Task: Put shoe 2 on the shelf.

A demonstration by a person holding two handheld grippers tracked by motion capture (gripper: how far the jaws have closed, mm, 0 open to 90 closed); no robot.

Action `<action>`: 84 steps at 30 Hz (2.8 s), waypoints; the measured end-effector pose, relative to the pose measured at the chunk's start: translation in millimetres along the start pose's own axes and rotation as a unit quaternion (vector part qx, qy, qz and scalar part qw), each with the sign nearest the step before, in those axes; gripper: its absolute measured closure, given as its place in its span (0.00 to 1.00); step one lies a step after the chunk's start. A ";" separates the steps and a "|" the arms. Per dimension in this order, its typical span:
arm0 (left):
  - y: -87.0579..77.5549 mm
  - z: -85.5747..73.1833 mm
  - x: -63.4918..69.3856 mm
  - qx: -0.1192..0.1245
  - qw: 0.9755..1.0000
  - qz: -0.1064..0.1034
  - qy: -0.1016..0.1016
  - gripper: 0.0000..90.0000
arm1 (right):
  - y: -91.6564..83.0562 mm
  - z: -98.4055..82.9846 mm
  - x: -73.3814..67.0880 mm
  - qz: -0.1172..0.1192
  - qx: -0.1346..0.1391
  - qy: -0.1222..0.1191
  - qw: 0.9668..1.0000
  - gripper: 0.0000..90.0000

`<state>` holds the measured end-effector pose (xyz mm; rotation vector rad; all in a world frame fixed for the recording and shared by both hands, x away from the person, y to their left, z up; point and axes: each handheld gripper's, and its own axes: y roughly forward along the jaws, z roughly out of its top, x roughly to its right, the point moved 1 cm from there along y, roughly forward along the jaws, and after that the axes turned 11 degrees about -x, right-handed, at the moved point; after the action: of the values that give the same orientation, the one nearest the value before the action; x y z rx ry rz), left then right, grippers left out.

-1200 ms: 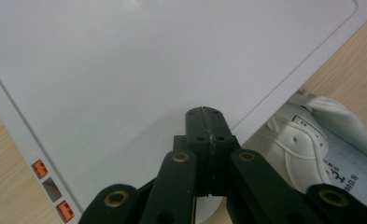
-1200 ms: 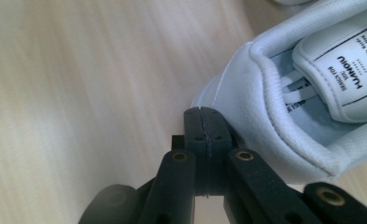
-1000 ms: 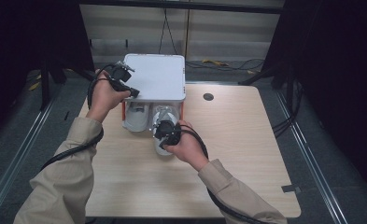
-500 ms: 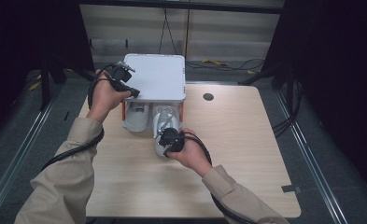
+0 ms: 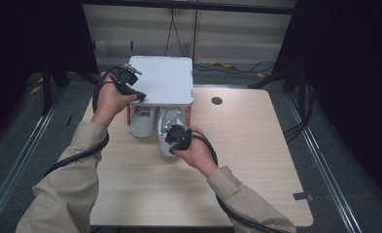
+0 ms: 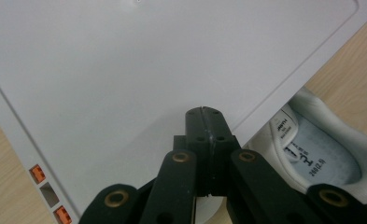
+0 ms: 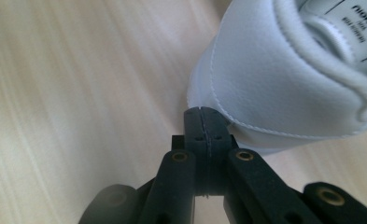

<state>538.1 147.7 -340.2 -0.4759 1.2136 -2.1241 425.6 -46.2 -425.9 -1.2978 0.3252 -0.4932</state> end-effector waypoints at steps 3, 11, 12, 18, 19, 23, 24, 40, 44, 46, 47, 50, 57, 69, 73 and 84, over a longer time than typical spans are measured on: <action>0.3 0.0 0.3 0.001 1.000 0.000 0.000 1.00 | -0.9 7.1 4.9 -0.005 0.001 0.002 1.000 1.00; 0.3 -1.1 -0.3 0.004 1.000 -0.002 -0.001 1.00 | 9.1 15.2 19.9 -0.025 0.020 0.014 0.999 1.00; 0.4 -1.0 -0.3 0.005 1.000 -0.001 -0.001 1.00 | 10.2 15.9 20.7 -0.024 0.021 0.015 0.999 1.00; 0.8 -1.0 -1.0 0.006 1.000 -0.004 -0.004 1.00 | 15.9 25.1 24.9 -0.013 0.034 0.017 0.999 1.00; 0.8 -1.3 -1.1 0.007 1.000 -0.005 -0.007 1.00 | 17.1 27.3 25.6 -0.013 0.036 0.015 0.999 1.00; 0.9 -2.5 -2.1 0.011 1.000 -0.007 -0.007 1.00 | 18.8 36.1 26.7 -0.022 0.028 0.012 0.999 1.00; 0.8 -2.8 -2.2 0.011 1.000 -0.008 -0.008 1.00 | 19.2 37.3 27.4 -0.023 0.027 0.012 0.999 1.00; 1.0 -4.7 -2.8 0.018 1.000 -0.010 -0.006 1.00 | 20.1 15.3 43.3 -0.037 0.029 0.048 0.998 1.00; 1.1 -4.0 -2.6 0.016 1.000 -0.010 -0.007 1.00 | 19.6 19.6 40.9 -0.037 0.016 0.049 0.998 1.00; 1.0 -2.9 -2.5 0.013 1.000 -0.009 -0.005 1.00 | 19.3 21.7 36.9 -0.015 0.029 0.040 0.999 1.00; 1.2 -2.8 -2.5 0.014 1.000 -0.009 -0.005 1.00 | 19.4 23.3 33.2 -0.021 0.028 0.038 0.999 1.00; 1.4 -3.0 -2.2 0.015 1.000 -0.008 -0.004 1.00 | 22.3 25.2 34.4 -0.021 0.036 0.043 0.998 1.00; 1.5 -3.4 -2.2 0.016 1.000 -0.010 -0.009 1.00 | 22.0 30.9 37.6 -0.029 0.029 0.049 0.998 1.00; 1.9 -3.8 -2.0 0.019 1.000 -0.010 -0.009 1.00 | 25.4 32.6 48.7 -0.035 0.035 0.066 0.997 1.00; 2.0 -4.5 -3.5 0.021 1.000 -0.014 -0.008 1.00 | 23.2 32.2 44.6 -0.017 0.045 0.061 0.997 1.00; 2.2 -4.4 -3.9 0.022 1.000 -0.015 -0.009 1.00 | 28.1 43.7 41.7 -0.009 0.068 0.058 0.996 1.00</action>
<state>539.2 152.3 -344.4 -0.4965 1.1533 -2.1628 487.5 -26.2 -440.4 -1.1429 0.3695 -0.5980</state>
